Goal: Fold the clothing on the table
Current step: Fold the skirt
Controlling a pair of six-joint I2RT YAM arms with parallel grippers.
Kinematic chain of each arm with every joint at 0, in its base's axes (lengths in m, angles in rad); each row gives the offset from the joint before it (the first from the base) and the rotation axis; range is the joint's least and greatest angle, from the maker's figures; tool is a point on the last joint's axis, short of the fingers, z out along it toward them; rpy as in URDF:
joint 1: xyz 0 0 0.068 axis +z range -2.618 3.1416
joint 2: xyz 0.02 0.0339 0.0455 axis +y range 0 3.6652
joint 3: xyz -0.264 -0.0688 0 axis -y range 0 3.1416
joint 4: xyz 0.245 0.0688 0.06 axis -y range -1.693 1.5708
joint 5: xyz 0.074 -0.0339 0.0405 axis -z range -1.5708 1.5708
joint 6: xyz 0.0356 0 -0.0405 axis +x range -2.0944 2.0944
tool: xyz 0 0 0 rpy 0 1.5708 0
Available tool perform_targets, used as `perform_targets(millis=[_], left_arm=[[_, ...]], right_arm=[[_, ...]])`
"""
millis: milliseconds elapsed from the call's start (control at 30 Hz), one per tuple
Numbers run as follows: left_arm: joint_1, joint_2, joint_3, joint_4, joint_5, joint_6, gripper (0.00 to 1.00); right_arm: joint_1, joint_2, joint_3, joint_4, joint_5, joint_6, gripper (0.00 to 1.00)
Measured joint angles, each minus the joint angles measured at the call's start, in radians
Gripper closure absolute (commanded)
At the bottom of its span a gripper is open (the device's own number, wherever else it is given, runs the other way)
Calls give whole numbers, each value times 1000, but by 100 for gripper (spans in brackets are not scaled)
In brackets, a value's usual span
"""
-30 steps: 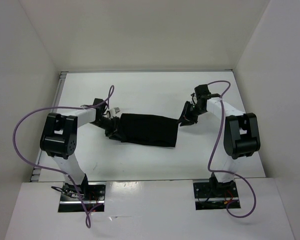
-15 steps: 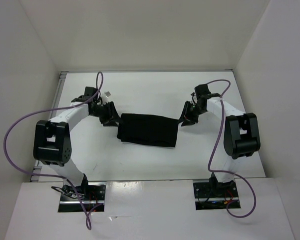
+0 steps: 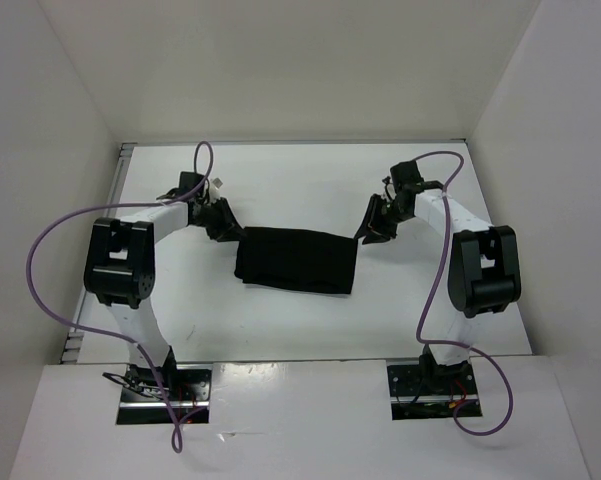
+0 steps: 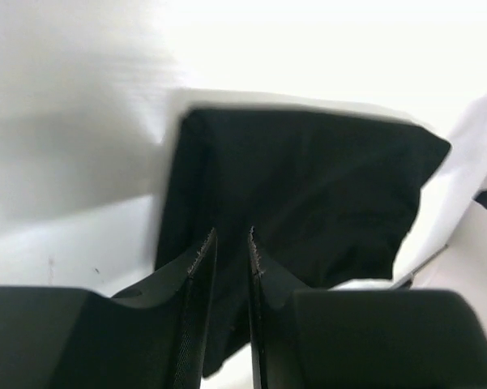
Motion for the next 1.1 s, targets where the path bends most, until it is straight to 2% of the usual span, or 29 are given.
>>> perform_targets(millis=[200, 467, 600, 633, 667, 767, 1100], left_arm=[[0, 43, 35, 22, -32, -19, 60], [0, 86, 47, 35, -52, -23, 60], [0, 100, 47, 53, -44, -30, 71], [0, 103, 47, 64, -37, -39, 75], [0, 106, 47, 74, -28, -47, 85], [0, 113, 47, 100, 5, -62, 100], [0, 98, 48, 158, 109, -107, 100]], right_arm=[[0, 12, 35, 1, 0, 0, 63], [0, 13, 37, 0, 0, -4, 63], [0, 13, 39, -3, 0, -4, 63], [0, 14, 42, -5, 0, -5, 63], [0, 14, 45, -6, 0, -7, 63], [0, 16, 50, -7, 0, -11, 63], [0, 21, 50, -8, -1, -15, 63]])
